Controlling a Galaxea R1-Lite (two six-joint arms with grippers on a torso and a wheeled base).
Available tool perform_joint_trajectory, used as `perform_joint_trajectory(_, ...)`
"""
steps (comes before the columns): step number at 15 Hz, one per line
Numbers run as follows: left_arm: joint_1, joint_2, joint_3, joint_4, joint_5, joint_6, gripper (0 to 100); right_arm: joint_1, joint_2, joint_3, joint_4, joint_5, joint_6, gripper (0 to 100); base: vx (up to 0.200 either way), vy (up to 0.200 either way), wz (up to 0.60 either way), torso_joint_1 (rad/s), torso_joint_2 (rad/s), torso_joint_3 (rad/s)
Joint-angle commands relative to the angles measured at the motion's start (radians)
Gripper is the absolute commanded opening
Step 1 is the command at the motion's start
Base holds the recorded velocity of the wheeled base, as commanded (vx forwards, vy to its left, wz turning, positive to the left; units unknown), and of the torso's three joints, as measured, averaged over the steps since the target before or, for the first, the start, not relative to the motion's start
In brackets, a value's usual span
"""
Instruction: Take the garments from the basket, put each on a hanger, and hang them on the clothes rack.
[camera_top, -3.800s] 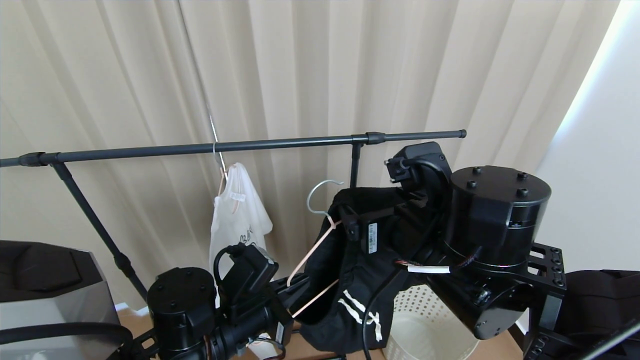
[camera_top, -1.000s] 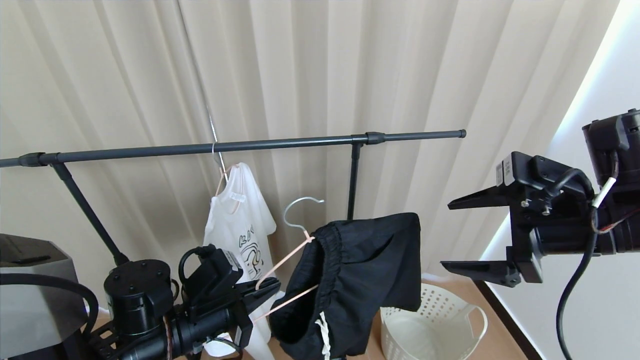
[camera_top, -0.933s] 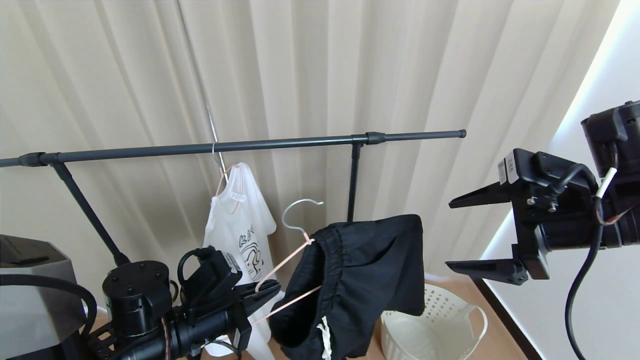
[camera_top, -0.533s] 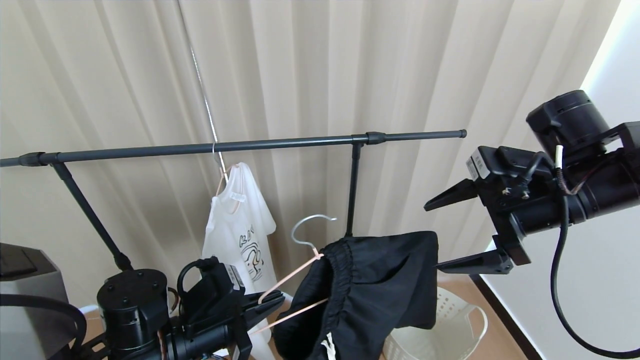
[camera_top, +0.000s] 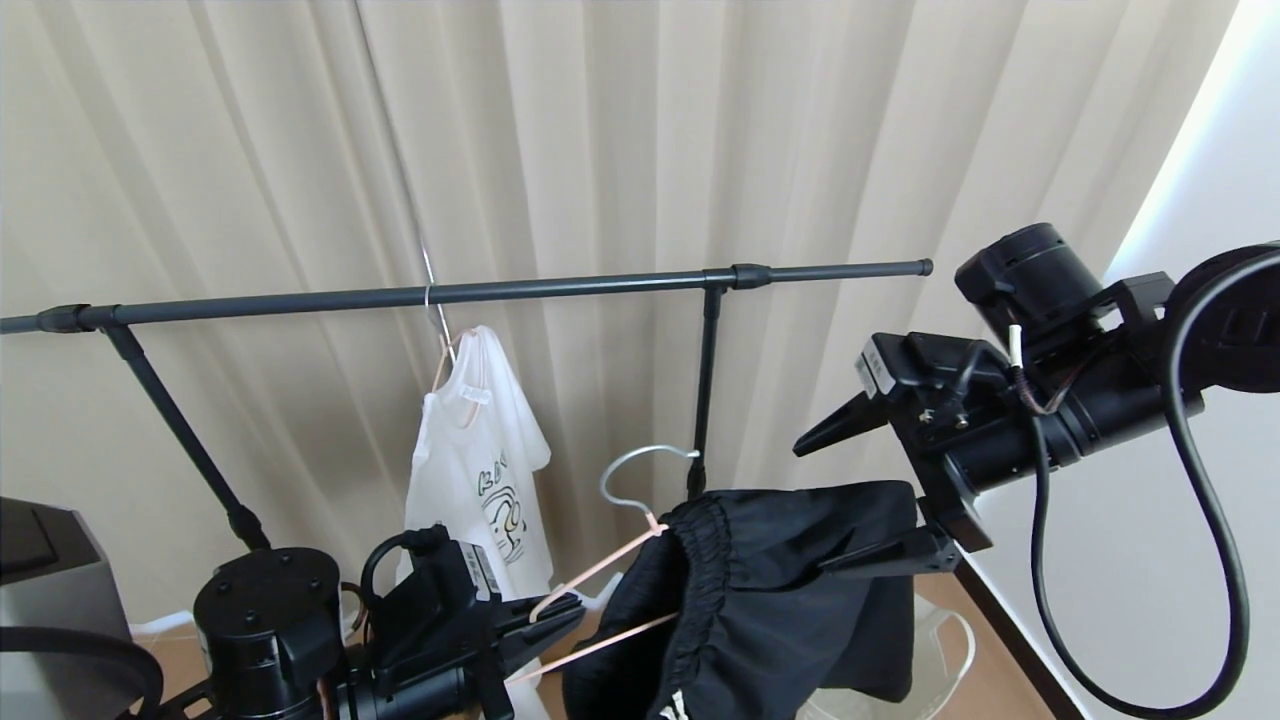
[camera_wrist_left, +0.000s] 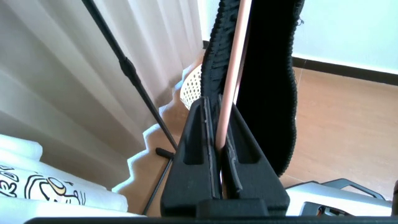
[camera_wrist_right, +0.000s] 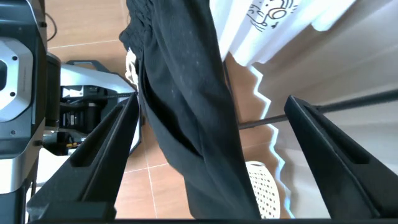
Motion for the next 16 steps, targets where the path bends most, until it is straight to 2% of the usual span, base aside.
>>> perform_joint_trajectory(1, -0.001, -0.002, -0.001, -0.001, 0.0, -0.001, 0, 0.017, 0.035, -0.014, 0.0, 0.0, 0.0, 100, 0.0, 0.0, 0.0, 0.0, 0.0, 0.0)
perform_joint_trajectory(16, -0.022, -0.019, 0.003, -0.001, 0.002, -0.002, 0, 0.029, 0.087, -0.054, -0.021, -0.005, 0.003, 100, 0.0, 0.0, 0.0, 0.0, 0.0, 0.0)
